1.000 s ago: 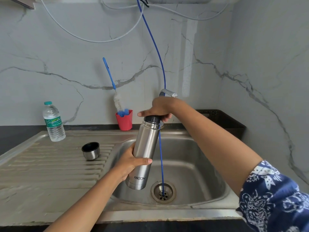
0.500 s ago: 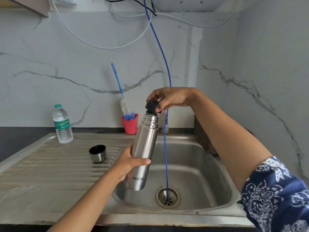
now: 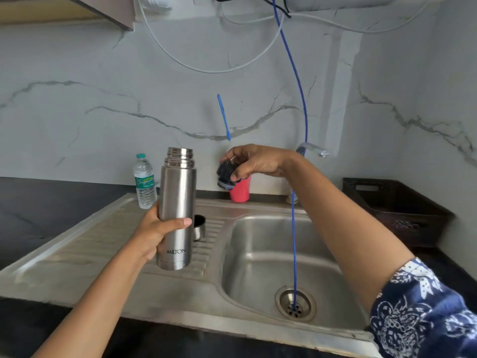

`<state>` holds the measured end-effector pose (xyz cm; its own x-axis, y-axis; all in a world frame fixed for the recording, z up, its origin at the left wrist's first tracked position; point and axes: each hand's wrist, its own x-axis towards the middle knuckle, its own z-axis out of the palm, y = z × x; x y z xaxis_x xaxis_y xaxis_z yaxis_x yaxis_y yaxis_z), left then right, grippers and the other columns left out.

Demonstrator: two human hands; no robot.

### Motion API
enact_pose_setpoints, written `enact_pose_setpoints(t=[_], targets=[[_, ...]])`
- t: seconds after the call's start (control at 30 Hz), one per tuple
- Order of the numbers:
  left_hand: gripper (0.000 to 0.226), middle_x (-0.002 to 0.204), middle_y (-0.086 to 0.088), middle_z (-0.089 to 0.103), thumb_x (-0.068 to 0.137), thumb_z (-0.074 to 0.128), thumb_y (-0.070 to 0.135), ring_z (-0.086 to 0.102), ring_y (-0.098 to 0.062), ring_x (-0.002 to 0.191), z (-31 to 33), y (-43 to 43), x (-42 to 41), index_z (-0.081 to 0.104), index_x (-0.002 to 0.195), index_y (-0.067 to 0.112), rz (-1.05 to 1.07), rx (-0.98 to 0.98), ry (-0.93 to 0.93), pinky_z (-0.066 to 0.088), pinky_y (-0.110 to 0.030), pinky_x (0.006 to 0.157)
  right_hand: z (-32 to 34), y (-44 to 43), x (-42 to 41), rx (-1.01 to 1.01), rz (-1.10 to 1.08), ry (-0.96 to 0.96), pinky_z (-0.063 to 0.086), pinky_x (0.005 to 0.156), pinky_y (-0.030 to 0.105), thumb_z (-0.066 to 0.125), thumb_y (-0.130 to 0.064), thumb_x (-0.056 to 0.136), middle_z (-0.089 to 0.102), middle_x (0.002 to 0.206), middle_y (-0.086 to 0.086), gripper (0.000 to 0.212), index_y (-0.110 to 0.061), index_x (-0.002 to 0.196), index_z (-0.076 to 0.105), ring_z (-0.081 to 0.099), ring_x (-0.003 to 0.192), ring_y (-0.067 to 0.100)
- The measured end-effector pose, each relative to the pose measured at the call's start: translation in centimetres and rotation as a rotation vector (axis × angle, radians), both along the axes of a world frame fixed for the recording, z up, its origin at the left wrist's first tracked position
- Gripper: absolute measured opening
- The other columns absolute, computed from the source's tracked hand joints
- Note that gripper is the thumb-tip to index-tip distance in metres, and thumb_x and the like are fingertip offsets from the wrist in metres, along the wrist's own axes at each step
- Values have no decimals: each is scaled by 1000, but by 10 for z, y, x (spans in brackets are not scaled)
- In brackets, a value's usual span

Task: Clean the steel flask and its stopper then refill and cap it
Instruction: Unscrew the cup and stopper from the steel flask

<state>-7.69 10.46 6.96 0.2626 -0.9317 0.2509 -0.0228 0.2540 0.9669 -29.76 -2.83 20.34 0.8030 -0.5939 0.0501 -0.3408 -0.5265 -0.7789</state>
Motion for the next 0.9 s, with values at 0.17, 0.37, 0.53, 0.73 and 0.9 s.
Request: enact_pose_setpoints(t=[0.17, 0.37, 0.53, 0.73, 0.9], targets=[[75, 76, 7, 73, 30, 81, 30, 69, -8, 70, -3, 17, 32, 57, 100, 22, 85, -6, 7, 53, -25, 60, -59, 9, 57, -88, -6, 140, 49, 94, 35, 74, -2, 74, 63, 110, 5, 47, -13, 117, 60, 60, 95, 16], [78, 90, 1, 72, 32, 84, 30, 69, -14, 81, -16, 26, 56, 58, 106, 25, 151, -11, 35, 51, -31, 69, -118, 23, 100, -119, 49, 283, 48, 86, 31, 72, 1, 76, 62, 108, 9, 51, -3, 123, 54, 56, 92, 16], [80, 94, 0, 71, 33, 84, 31, 68, -16, 84, -21, 32, 67, 58, 108, 26, 172, -18, 36, 51, -31, 71, -142, 21, 115, -150, 21, 294, 45, 84, 26, 78, -6, 73, 65, 113, 10, 52, -8, 120, 56, 58, 94, 18], [78, 92, 0, 70, 32, 82, 30, 68, -13, 79, -23, 34, 69, 58, 106, 25, 173, -26, 57, 51, -29, 69, -159, 22, 122, -120, 15, 286, 46, 99, 40, 80, -10, 70, 63, 117, 11, 56, -11, 120, 55, 59, 108, 27], [77, 91, 1, 71, 33, 83, 30, 68, -13, 80, -24, 34, 68, 58, 106, 26, 160, -25, 53, 51, -29, 69, -163, 21, 125, -97, 12, 274, 44, 101, 41, 82, -15, 70, 61, 119, 8, 60, -12, 122, 53, 58, 109, 26]])
